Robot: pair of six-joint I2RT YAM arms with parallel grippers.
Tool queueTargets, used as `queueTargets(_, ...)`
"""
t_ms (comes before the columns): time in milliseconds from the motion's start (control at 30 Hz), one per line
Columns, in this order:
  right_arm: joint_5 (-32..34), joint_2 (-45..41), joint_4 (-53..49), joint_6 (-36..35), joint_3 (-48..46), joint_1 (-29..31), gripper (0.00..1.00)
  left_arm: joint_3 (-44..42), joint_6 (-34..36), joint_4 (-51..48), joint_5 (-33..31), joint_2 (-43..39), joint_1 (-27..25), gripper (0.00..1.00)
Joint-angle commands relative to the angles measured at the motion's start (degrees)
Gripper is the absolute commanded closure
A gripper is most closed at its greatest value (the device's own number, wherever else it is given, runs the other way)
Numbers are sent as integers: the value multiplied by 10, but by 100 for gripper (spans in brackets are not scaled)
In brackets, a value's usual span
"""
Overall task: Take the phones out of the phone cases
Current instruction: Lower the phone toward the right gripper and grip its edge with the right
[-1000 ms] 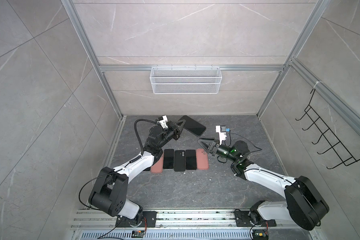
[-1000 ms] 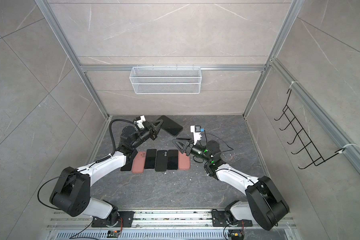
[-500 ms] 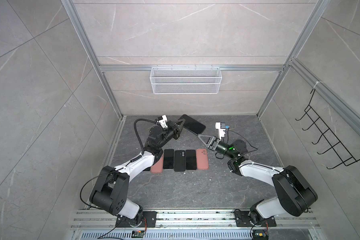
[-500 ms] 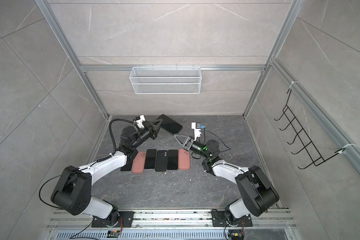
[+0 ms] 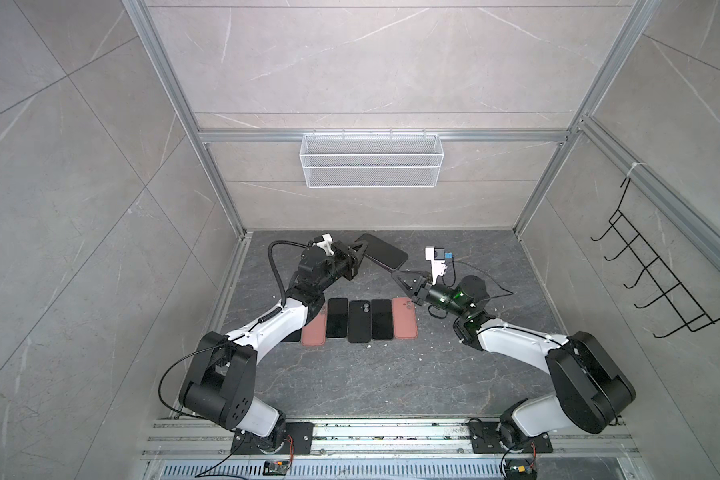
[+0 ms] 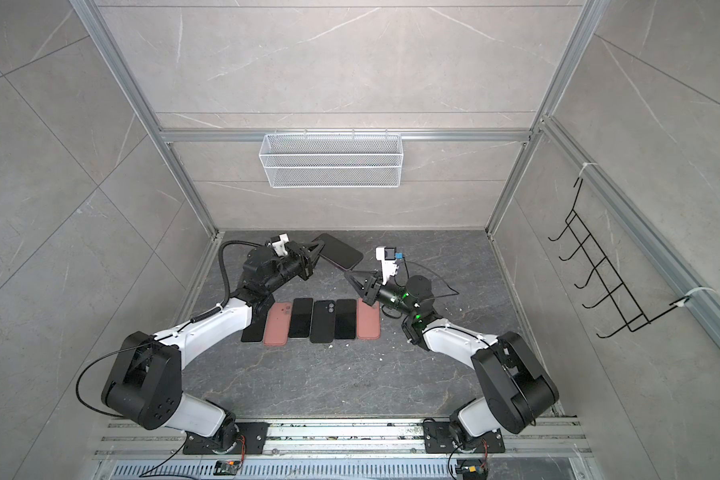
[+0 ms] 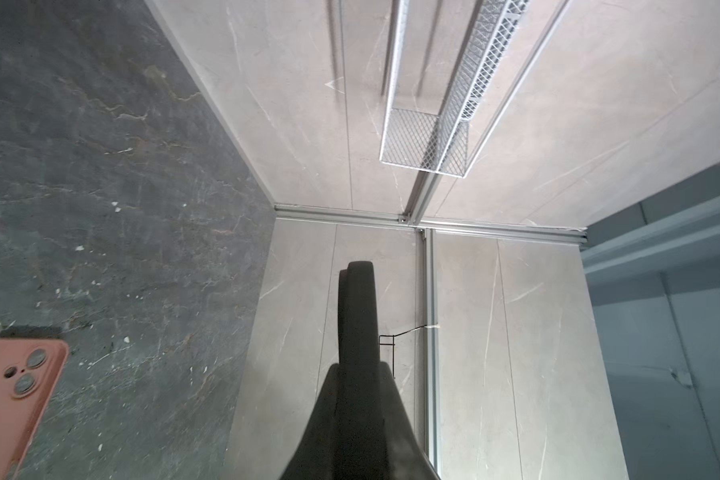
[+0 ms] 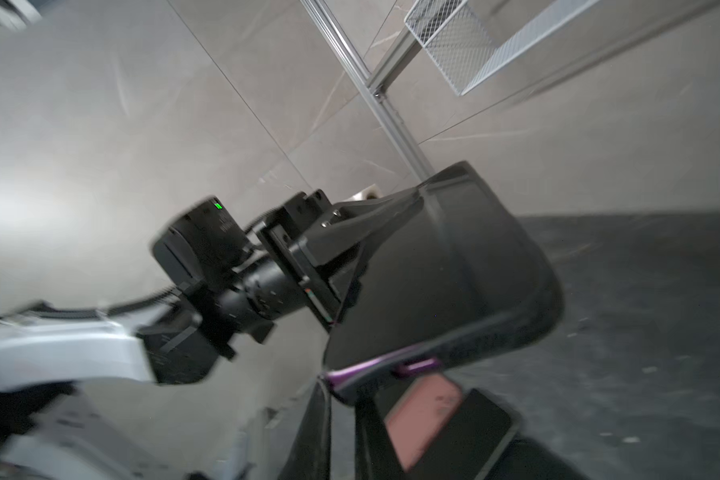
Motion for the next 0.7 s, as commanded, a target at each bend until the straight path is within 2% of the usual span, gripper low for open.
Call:
queueTargets(0, 99, 0, -176, -254, 30, 33, 100, 64, -22, 6, 45, -16, -28, 100)
queueTargets(67, 131, 6, -153, -255, 30, 16, 100, 61, -18, 7, 47, -20, -28, 100)
queueTargets(133, 103, 10, -126, -217, 35, -23, 100, 57, -14, 11, 54, -23, -25, 100)
queueTargets(233, 55, -11, -99, -188, 17, -45, 99, 43, -6, 21, 66, -32, 2, 100)
queueTargets(267, 29, -26, -97, -184, 3, -48, 89, 36, -7, 27, 74, -36, 14, 100)
queueTargets(333, 27, -61, -104, -172, -34, -47, 62, 36, -1, 39, 106, -37, 38, 100)
queueTargets(400, 41, -103, -115, -166, -69, -51, 52, 48, 12, 63, 153, -29, 59, 100)
queueTargets(467, 67, -165, -208, -200, -72, -59, 47, 106, 76, 33, 265, -15, 91, 100)
queueTargets(533, 59, -215, -330, -259, -37, -59, 44, 186, 217, -84, 409, 3, 102, 100)
queueTargets(567, 27, -227, -401, -299, -5, -59, 44, 229, 356, -237, 467, 2, 102, 100)
queueTargets(600, -12, -231, -457, -334, 22, -59, 44, 270, 517, -421, 473, -7, 102, 100)
queueTargets(633, -49, -228, -508, -371, 46, -59, 44, 315, 692, -599, 446, -11, 101, 100)
queueTargets(667, -80, -220, -560, -404, 73, -59, 45, 352, 806, -714, 426, -6, 101, 100)
